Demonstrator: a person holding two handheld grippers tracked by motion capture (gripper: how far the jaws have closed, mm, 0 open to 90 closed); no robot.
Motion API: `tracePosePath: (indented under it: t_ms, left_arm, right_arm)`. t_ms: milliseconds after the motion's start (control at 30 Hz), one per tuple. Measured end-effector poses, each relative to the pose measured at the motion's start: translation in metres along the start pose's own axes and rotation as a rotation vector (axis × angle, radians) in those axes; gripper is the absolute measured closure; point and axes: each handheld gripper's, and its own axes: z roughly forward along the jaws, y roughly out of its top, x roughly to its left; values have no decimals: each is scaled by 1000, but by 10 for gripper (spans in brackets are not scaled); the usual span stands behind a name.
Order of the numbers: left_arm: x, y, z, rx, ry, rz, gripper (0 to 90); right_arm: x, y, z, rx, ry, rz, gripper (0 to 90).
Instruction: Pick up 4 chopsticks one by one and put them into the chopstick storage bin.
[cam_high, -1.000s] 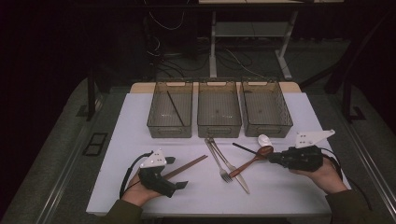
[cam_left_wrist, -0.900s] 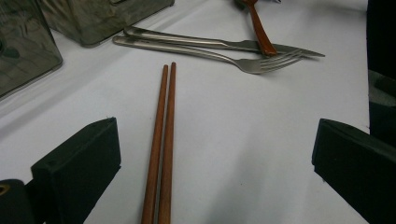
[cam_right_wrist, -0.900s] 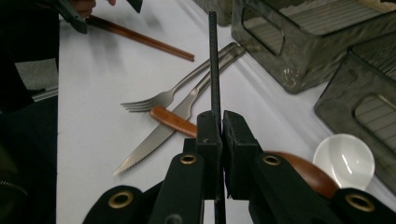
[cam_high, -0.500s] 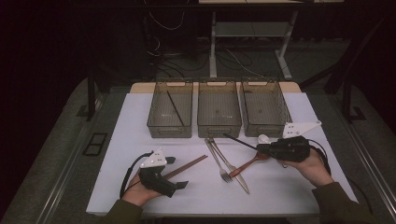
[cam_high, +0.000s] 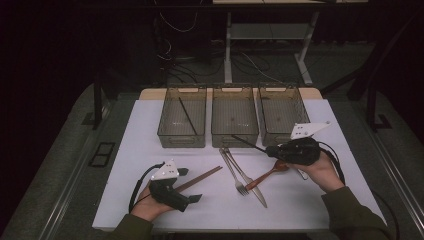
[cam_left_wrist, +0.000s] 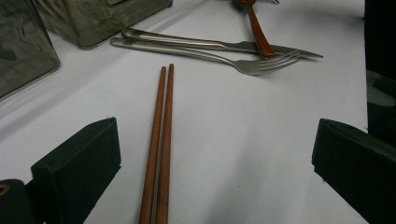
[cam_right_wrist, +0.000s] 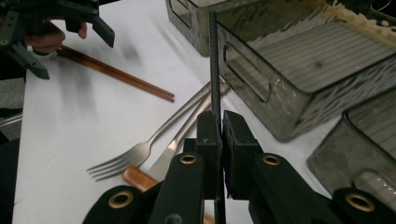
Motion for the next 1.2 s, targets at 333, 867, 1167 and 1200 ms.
tracePosePath:
  t_ms: [333, 867, 1167, 1200]
  left_arm:
    - [-1, 0, 0, 5, 0, 6, 2]
    - [-1, 0, -1, 0, -2, 11, 2]
    - [-2, 1, -1, -5, -1, 7, 2]
    - [-2, 1, -1, -6, -1, 5, 2]
  right_arm:
    - [0, 19, 21, 13, -11, -5, 856]
    - [-5, 55, 53, -10, -24, 14, 856]
    - [-8, 70, 70, -2, -36, 30, 856]
    - [-8, 72, 72, -1, -36, 31, 856]
